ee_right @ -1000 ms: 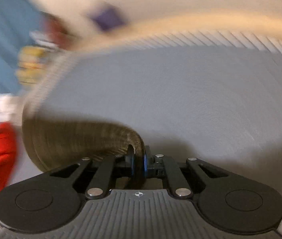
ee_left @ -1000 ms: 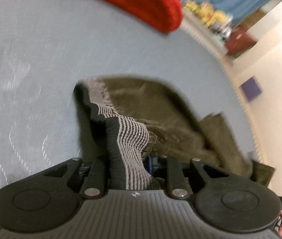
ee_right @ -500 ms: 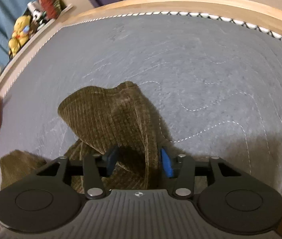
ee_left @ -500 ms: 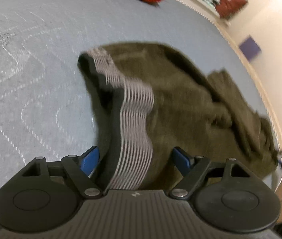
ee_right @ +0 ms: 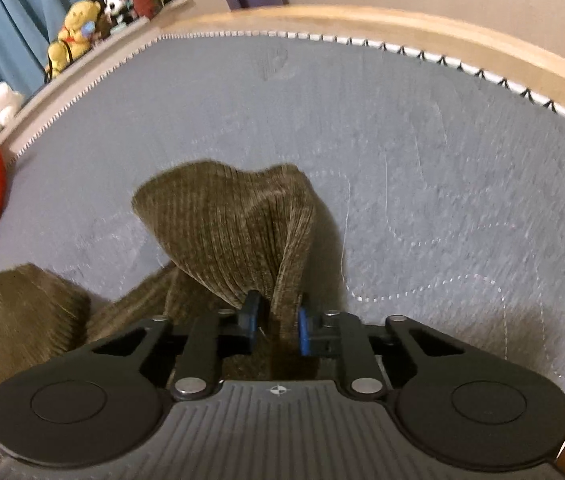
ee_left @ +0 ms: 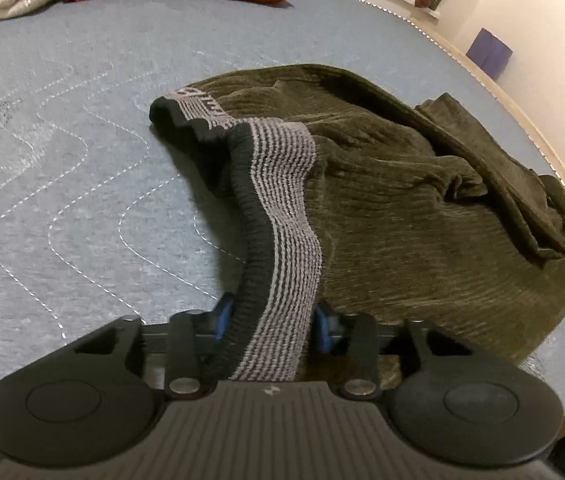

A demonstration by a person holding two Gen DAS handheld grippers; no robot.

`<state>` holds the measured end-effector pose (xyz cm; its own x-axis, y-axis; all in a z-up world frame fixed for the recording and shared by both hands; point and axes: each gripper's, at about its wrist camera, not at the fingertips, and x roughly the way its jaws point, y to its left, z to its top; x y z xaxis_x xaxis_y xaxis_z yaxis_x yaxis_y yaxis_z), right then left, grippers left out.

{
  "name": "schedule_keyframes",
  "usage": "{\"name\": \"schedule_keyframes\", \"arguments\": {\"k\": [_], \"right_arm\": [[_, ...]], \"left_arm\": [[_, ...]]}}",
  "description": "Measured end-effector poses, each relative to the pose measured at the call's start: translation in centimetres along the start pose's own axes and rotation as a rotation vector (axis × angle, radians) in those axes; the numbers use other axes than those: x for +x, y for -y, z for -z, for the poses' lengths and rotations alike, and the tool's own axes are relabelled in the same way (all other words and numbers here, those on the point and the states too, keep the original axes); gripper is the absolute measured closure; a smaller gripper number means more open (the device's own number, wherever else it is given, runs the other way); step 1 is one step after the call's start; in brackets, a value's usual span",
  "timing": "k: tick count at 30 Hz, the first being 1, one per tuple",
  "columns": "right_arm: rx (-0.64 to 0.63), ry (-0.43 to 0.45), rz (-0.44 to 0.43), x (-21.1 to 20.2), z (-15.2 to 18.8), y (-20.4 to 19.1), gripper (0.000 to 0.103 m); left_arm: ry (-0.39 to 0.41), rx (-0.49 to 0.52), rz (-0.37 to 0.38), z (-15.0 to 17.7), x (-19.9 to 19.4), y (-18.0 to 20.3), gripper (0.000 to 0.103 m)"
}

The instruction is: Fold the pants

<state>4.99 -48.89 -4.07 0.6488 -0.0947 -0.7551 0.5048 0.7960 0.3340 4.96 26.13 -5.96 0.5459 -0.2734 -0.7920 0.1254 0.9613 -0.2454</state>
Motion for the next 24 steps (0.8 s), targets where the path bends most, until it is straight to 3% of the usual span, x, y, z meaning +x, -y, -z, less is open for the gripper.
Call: {"name": "schedule_keyframes", "arguments": {"k": [4, 9, 16, 18, 20, 22, 24], "right_arm": [[0.06, 0.078, -0.028, -1.9, -0.2, 0.6, 0.089], [0.09, 0.113, -0.092, -3.1, -0.2, 0.6, 0.09], [0.001, -0.004, -0.239, -3.5, 0.8, -0.7, 0.09], [-0.032, -0.039, -0.224, -3.5, 1.3, -0.5, 0.089], [-0.053, -0.07, -0.201, -3.2, 1.7, 0.0, 0.089], [-0.071, -0.089, -0.173, -3.1, 1.9, 0.6, 0.084], [-0.065, -0.1, -0.157, -3.0, 1.9, 1.4, 0.083]], "left_arm": [[0.015, -0.025, 0.028, -0.2, -2.8, -0.9, 0.074], [0.008, -0.051, 0.053, 1.1, -6.3, -2.6, 0.075], [-0.038, -0.05, 0.03, 3.4, -9.2, -4.1, 0.074], [-0.078, -0.059, -0.005, 3.9, -8.4, -4.0, 0.067], [-0.117, -0.024, -0.089, 3.8, -7.7, -3.4, 0.059], [-0.085, -0.014, -0.125, 2.9, -8.5, -3.1, 0.046], [-0.027, 0.026, -0.21, 1.9, -9.8, -2.2, 0.035]]}}
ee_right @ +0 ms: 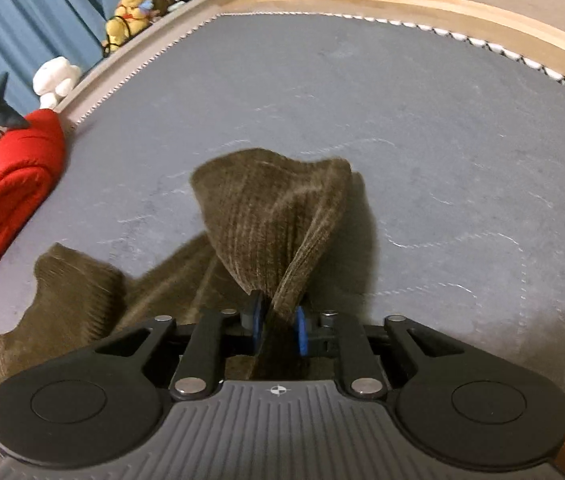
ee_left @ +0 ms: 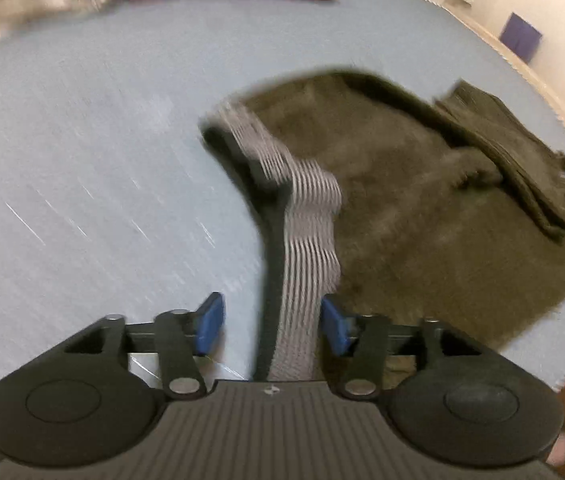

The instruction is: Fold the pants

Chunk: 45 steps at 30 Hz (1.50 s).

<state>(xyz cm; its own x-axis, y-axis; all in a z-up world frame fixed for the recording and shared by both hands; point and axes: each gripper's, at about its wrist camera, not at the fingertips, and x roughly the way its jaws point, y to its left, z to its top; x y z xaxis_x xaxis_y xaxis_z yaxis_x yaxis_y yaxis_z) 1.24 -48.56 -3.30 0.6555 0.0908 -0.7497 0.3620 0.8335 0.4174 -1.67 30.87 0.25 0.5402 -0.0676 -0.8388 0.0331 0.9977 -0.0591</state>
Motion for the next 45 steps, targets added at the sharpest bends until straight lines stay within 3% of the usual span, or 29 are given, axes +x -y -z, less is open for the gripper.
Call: {"name": "schedule_keyframes", "arguments": {"k": [4, 8, 12, 15, 18, 21, 22, 24, 25, 26, 27, 28, 30, 38, 39, 40, 41, 42, 43, 44, 45], "right_arm": [[-0.027, -0.005, -0.001, -0.1, 0.2, 0.4, 0.086], [-0.042, 0.029, 0.031, -1.2, 0.1, 0.8, 0.095], [0.096, 0.038, 0.066, -3.0, -0.1, 2.9, 0.096], [0.15, -0.018, 0.122, -3.7, 0.7, 4.6, 0.096], [0.126, -0.084, 0.137, -4.0, 1.5, 5.0, 0.095], [0.13, -0.063, 0.091, -4.8, 1.3, 5.1, 0.086], [0.169, -0.022, 0.072, -5.3, 0.9, 5.6, 0.078], [0.259, 0.038, 0.045, -6.2, 0.4, 7.5, 0.06], [0.31, 0.06, 0.04, -6.2, 0.2, 8.4, 0.058], [0.348, 0.071, 0.041, -6.0, 0.1, 9.3, 0.058], [0.382, 0.075, 0.042, -5.6, 0.0, 10.1, 0.058], [0.414, 0.074, 0.041, -5.1, 0.0, 10.8, 0.058], [0.465, 0.067, 0.028, -3.9, -0.1, 11.9, 0.058], [0.588, 0.095, -0.083, 0.0, -1.7, 13.1, 0.059], [0.582, 0.094, -0.09, 0.3, -1.9, 13.2, 0.069], [0.575, 0.099, -0.095, 0.5, -2.1, 13.1, 0.088], [0.568, 0.115, -0.085, 0.4, -2.2, 13.0, 0.09], [0.567, 0.14, -0.074, -0.1, -2.3, 13.0, 0.09], [0.57, 0.174, -0.062, -0.6, -2.4, 13.0, 0.091], [0.571, 0.215, -0.036, -1.5, -2.4, 13.0, 0.091], [0.563, 0.261, 0.014, -2.6, -2.4, 12.6, 0.092]], "left_arm": [[0.126, 0.012, -0.121, -1.7, -3.5, 1.9, 0.022], [0.194, 0.032, -0.146, -2.6, -5.2, 4.9, 0.022], [0.215, 0.123, -0.076, -3.2, -5.2, 9.9, 0.022], [0.201, 0.263, 0.039, -2.9, -4.9, 14.9, 0.022], [0.169, 0.425, 0.181, -1.9, -5.2, 20.4, 0.022], [0.186, 0.582, 0.305, -0.2, -5.3, 25.1, 0.022], [0.186, 0.613, 0.343, 0.3, -4.7, 26.3, 0.022], [0.191, 0.626, 0.375, 1.5, -2.8, 27.6, 0.022], [0.182, 0.621, 0.382, 1.7, -1.6, 28.0, 0.022], [0.139, 0.628, 0.374, 1.9, 0.2, 28.7, 0.025], [0.092, 0.66, 0.342, 1.9, 1.4, 29.6, 0.039], [0.103, 0.701, 0.341, 2.0, 2.0, 30.4, 0.042], [0.103, 0.751, 0.416, 2.3, 2.6, 30.7, 0.042], [0.035, 0.871, 0.469, 4.3, 5.6, 31.1, 0.041], [0.034, 0.892, 0.444, 4.6, 6.3, 31.4, 0.041], [0.042, 0.911, 0.429, 5.0, 6.8, 31.6, 0.039], [0.053, 0.908, 0.435, 5.0, 6.8, 31.4, 0.039], [0.052, 0.903, 0.438, 4.9, 6.8, 31.4, 0.044], [0.056, 0.9, 0.43, 4.7, 6.8, 31.4, 0.064], [0.057, 0.902, 0.423, 4.4, 6.6, 31.2, 0.074], [0.053, 0.901, 0.43, 4.1, 6.5, 31.1, 0.09]]}}
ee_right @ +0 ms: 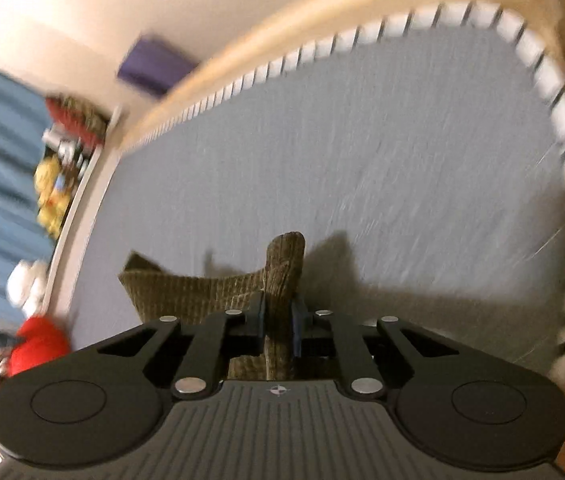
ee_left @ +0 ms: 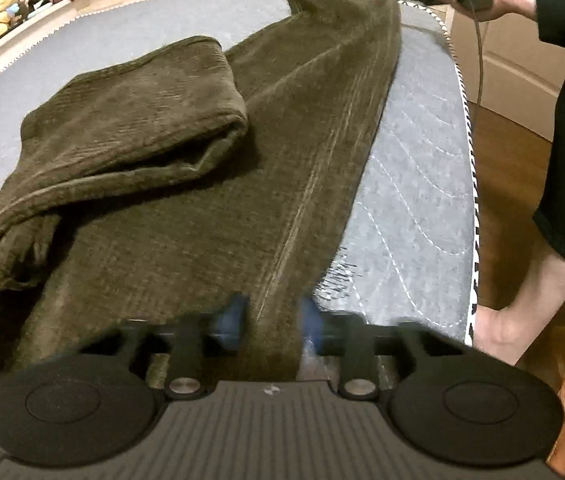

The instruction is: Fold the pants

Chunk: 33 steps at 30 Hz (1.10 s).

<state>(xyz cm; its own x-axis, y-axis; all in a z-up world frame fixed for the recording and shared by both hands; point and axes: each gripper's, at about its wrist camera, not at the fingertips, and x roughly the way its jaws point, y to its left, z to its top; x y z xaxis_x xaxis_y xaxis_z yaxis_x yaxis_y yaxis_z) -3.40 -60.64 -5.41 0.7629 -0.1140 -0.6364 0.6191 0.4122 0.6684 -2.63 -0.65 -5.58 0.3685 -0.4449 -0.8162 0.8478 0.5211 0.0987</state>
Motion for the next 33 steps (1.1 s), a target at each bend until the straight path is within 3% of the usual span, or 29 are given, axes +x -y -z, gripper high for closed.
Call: {"name": "schedule_keyframes", "arguments": {"k": [2, 3, 5, 9, 12, 14, 15, 16, 17, 20, 21, 22, 23, 25, 29, 31, 32, 33], "right_arm": [[-0.007, 0.119, 0.062, -2.8, 0.1, -0.5, 0.093], [0.006, 0.137, 0.063, -3.7, 0.3, -0.3, 0.093], [-0.001, 0.156, 0.16, -4.3, 0.8, 0.1, 0.094], [0.074, 0.054, 0.349, -2.3, 1.6, 3.2, 0.093], [0.028, 0.062, 0.343, -2.3, 1.5, 2.8, 0.093], [0.025, 0.066, 0.343, -2.3, 1.5, 2.3, 0.091], [0.02, 0.074, 0.346, -2.4, 1.7, 2.1, 0.087], [0.0, 0.096, 0.354, -2.6, 1.7, 1.6, 0.084], [-0.029, 0.115, 0.36, -3.0, 1.6, 1.3, 0.084], [-0.181, 0.207, 0.375, -4.1, 2.0, -0.4, 0.072], [-0.236, 0.239, 0.375, -4.4, 2.2, -1.3, 0.061], [-0.284, 0.259, 0.362, -4.7, 2.5, -2.1, 0.056], [-0.324, 0.264, 0.344, -4.6, 2.7, -2.7, 0.055], [-0.402, 0.244, 0.288, -4.7, 3.6, -4.1, 0.055], [-0.583, 0.129, 0.123, -3.9, 6.6, -7.5, 0.055], [-0.705, 0.067, 0.041, -3.5, 8.9, -9.3, 0.054], [-0.765, 0.035, 0.003, -3.3, 10.1, -10.3, 0.054], [-0.82, 0.0, -0.032, -3.0, 11.4, -11.1, 0.053]], "left_arm": [[0.008, 0.005, 0.014, -0.3, -0.8, -0.3, 0.094], [0.01, 0.017, 0.028, -0.4, -1.0, -0.3, 0.095], [0.017, 0.051, 0.082, -0.6, -1.9, 0.0, 0.095], [-0.023, 0.108, 0.15, 0.2, -1.5, 0.7, 0.096], [-0.033, 0.118, 0.138, 0.5, -0.6, 1.2, 0.094], [-0.017, 0.101, 0.154, 0.1, -1.5, 0.7, 0.087], [0.009, 0.08, 0.162, 0.1, -2.3, 0.2, 0.079], [0.04, 0.051, 0.165, 0.0, -3.0, -0.4, 0.063], [0.077, 0.01, 0.162, 0.0, -3.8, -1.3, 0.057], [0.073, -0.081, 0.155, 0.5, -3.8, -3.2, 0.057], [0.027, -0.101, 0.147, 1.0, -2.8, -3.5, 0.06], [-0.038, -0.104, 0.144, 1.4, -1.6, -3.5, 0.071], [-0.082, -0.092, 0.136, 1.9, -0.9, -3.4, 0.071], [-0.054, -0.055, 0.13, 1.9, -1.5, -3.2, 0.075], [-0.002, -0.147, 0.102, 1.9, -4.2, -5.9, 0.076], [-0.053, -0.17, 0.058, 2.7, -4.1, -6.9, 0.076], [-0.131, -0.177, 0.033, 3.6, -2.8, -7.1, 0.076], [-0.134, -0.174, 0.03, 4.2, -2.4, -7.0, 0.077]]}}
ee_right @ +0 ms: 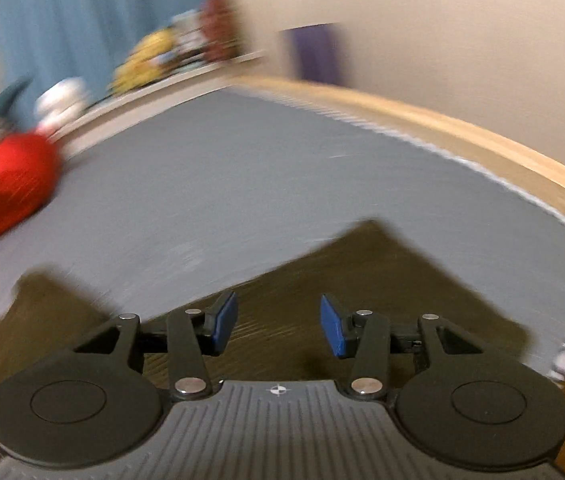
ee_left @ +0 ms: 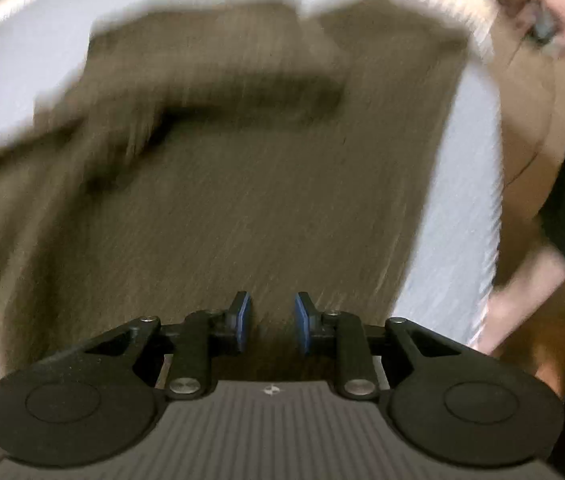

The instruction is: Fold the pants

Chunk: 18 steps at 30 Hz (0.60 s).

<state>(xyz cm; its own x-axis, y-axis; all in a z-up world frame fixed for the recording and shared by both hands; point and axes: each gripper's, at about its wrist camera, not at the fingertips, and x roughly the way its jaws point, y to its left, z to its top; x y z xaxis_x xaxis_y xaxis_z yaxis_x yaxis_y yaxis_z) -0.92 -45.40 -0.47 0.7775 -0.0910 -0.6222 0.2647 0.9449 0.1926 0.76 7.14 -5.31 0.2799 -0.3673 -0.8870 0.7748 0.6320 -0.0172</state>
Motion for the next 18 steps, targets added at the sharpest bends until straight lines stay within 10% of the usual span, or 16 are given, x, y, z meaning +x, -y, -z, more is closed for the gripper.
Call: {"name": "schedule_keyframes", "arguments": {"k": [7, 18], "right_arm": [[-0.181, -0.101, -0.168, 1.3, 1.2, -7.9, 0.053], [-0.386, -0.111, -0.389, -0.1, 2.5, -21.9, 0.044]], "left_arm": [[0.158, -0.147, -0.11, -0.7, -5.1, -2.8, 0.069], [0.305, -0.922, -0.484, 5.6, -13.2, -21.5, 0.029]]}}
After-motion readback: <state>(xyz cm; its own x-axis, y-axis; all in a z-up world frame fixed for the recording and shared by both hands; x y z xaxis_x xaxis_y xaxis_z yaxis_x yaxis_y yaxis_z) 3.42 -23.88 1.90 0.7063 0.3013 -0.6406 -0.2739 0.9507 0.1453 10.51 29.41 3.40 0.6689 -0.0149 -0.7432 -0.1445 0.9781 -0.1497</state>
